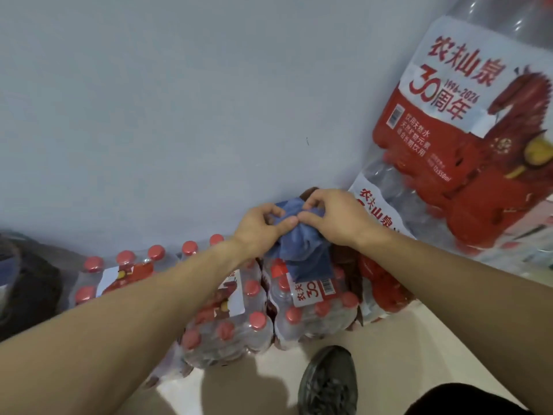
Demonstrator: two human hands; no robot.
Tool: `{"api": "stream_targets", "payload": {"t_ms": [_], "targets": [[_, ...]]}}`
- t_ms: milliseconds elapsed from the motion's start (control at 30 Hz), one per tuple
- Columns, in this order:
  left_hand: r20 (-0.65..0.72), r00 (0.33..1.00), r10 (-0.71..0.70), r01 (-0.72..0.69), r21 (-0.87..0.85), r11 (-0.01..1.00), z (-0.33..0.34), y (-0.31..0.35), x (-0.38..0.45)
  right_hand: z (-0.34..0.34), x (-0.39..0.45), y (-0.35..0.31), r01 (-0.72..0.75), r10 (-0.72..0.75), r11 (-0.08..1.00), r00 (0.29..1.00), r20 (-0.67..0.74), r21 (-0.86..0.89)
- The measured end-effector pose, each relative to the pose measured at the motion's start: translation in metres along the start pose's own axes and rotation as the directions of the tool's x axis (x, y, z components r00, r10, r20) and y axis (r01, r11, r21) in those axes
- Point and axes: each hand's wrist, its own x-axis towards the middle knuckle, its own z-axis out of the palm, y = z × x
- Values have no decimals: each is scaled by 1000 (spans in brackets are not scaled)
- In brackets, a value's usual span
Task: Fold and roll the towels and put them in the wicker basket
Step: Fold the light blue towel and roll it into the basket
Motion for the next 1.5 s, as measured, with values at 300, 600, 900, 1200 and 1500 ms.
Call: {"api": "stream_targets", "payload": {"t_ms": [300,600,900,1200,1500], "targets": [[21,997,-78,73,163,984,-152,67,-68,-20,-7,-89,170,-168,917,985,-36,362],[-98,994,-56,104,612,784,-241,40,-132,4,-32,-165,102,-351,794,882,314,600],[-83,982,171,-141,282,949,-202,23,-153,35,-34,-215,45,-282,768,919,274,639],[-147,976,163,-145,128,981,-204,29,-149,18,-29,-215,52,-344,776,871,352,629],[-100,995,-15,16,12,1000,-213,46,-155,17,-19,-178,204,-325,941,771,548,272]]}}
